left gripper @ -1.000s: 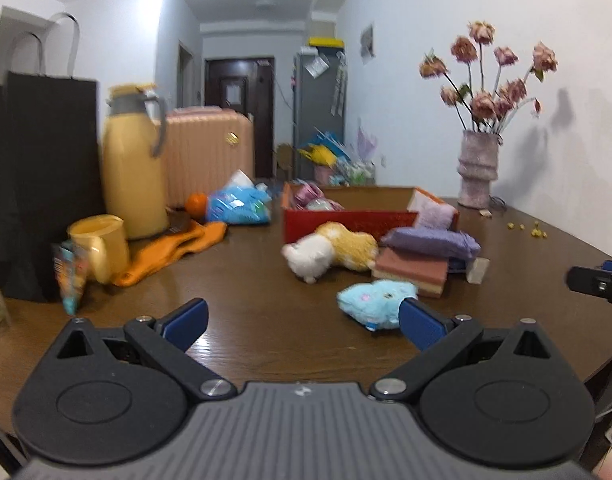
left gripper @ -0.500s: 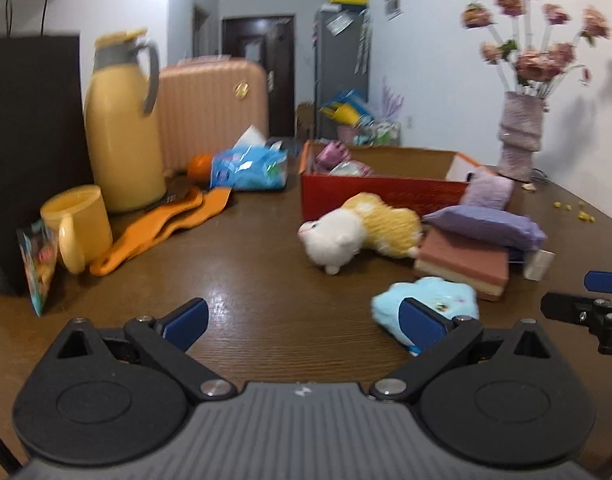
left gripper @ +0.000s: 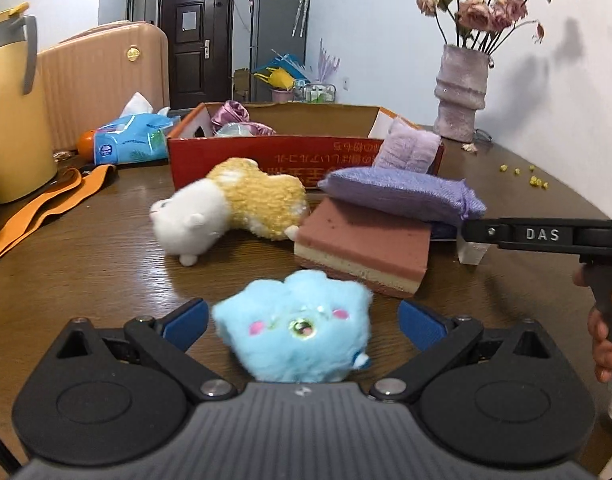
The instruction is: Organize soft objects
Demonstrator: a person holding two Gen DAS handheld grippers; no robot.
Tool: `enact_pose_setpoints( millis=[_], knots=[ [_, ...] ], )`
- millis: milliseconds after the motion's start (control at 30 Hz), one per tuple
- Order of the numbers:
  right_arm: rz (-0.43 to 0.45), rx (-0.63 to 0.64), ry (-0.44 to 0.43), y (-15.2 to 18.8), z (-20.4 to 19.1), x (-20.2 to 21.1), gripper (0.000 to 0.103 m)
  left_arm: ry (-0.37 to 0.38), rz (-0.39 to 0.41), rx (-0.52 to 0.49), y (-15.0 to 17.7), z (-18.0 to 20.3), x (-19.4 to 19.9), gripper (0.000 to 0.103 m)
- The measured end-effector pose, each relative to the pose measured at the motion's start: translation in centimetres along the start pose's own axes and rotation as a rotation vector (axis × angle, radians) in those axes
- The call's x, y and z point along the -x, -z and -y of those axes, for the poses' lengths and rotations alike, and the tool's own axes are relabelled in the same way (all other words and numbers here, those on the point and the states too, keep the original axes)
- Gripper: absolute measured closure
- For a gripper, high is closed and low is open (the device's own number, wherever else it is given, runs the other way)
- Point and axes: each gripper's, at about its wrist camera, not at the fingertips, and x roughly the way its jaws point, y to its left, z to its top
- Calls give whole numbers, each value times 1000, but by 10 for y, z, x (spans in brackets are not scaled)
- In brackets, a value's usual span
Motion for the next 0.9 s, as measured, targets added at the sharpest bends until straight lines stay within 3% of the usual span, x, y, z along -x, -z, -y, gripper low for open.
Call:
enact_pose_setpoints(
  millis=[100,167,233,267,500,900],
  knots=[
    [-23,19,-5,0,-3,-13,52,-24,-51,16,-1,-1,-15,0],
    [-32,16,-9,2,0,-17,70,-25,-49,31,0,-4,-15,1],
    [-35,6,-12,2,2,-20,79,-35,-29,40,0,-6,-13,8],
    [-35,1,-14,2,3,-21,80,-41,-31,46,0,-7,-12,17],
    [-24,2,-25,8,0,-4,82,-32,-37,65,0,-9,-4,25],
    [32,0,-71,41,-15,80,82,-25,18,58,23,-14,60,27]
  ],
)
